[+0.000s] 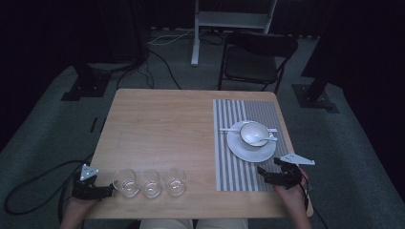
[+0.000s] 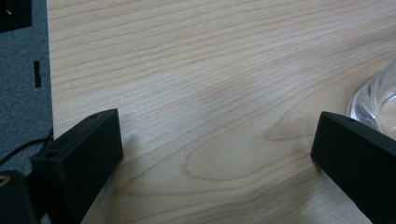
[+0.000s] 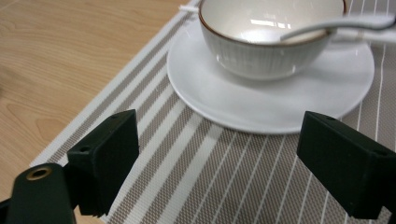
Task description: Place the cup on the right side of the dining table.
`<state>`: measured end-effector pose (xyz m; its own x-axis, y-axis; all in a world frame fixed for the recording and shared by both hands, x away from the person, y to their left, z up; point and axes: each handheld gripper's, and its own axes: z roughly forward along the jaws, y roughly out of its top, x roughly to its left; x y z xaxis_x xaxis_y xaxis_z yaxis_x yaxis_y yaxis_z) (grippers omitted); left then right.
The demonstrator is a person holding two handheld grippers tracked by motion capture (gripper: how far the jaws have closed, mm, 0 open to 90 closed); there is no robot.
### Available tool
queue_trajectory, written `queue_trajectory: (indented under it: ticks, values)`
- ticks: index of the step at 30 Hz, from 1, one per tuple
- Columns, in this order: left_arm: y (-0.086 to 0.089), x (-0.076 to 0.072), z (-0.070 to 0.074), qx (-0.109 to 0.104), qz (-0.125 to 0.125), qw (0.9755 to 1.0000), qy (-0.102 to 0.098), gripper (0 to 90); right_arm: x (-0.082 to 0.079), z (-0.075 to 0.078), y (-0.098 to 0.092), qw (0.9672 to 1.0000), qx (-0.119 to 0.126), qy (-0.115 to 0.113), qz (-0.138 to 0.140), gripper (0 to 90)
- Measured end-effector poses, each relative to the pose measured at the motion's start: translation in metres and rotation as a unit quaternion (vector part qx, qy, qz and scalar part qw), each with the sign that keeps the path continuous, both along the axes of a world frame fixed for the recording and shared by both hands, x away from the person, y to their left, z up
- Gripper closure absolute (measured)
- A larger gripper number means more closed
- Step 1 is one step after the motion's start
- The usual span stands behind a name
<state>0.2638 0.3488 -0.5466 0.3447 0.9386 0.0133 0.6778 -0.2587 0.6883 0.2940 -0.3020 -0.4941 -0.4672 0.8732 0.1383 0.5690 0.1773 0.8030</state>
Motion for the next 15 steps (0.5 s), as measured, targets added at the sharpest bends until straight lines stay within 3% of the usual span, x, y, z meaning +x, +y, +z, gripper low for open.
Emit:
queue_trajectory:
  ticks: [15]
  values:
    - [0.0,0.0,0.0,0.0,0.0,1.0,0.0,2.4,0.008,0.018,0.03,0.9987,0.004,-0.024,0.046,12.2]
